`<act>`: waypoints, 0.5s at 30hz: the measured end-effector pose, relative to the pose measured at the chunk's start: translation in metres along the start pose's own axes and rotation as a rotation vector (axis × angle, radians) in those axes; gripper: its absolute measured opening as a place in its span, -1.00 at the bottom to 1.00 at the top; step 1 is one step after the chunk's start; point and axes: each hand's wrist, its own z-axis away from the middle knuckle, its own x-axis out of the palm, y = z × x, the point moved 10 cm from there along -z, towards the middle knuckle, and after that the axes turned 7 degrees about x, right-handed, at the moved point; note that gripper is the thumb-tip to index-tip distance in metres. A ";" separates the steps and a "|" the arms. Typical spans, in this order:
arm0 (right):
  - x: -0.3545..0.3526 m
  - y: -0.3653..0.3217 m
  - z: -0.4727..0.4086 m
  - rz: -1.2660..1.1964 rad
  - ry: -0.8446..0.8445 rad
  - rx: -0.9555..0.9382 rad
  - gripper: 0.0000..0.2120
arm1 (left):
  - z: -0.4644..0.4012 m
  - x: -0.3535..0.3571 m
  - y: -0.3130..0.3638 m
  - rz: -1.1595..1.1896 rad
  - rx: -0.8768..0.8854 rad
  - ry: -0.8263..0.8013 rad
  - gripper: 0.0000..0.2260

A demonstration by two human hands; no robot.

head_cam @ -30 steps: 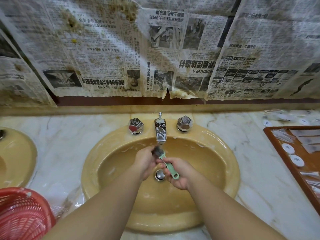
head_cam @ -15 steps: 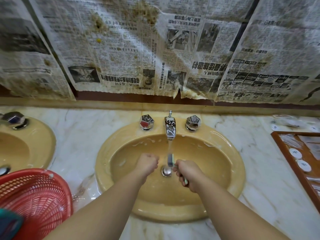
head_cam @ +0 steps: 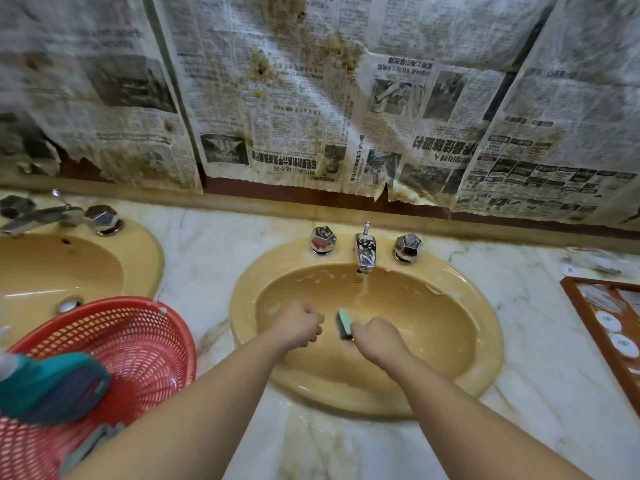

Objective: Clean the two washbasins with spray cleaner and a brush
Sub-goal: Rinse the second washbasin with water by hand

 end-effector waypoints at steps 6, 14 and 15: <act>0.034 -0.087 0.055 -0.173 -0.094 -0.307 -0.71 | 0.034 -0.049 0.003 0.262 -0.013 0.142 -0.72; 0.102 -0.178 0.133 -0.342 -0.484 -0.658 -0.86 | 0.108 -0.176 -0.003 0.339 0.096 0.625 -0.81; 0.108 -0.184 0.140 -0.361 -0.524 -0.667 -0.85 | 0.117 -0.188 -0.004 0.304 0.103 0.669 -0.82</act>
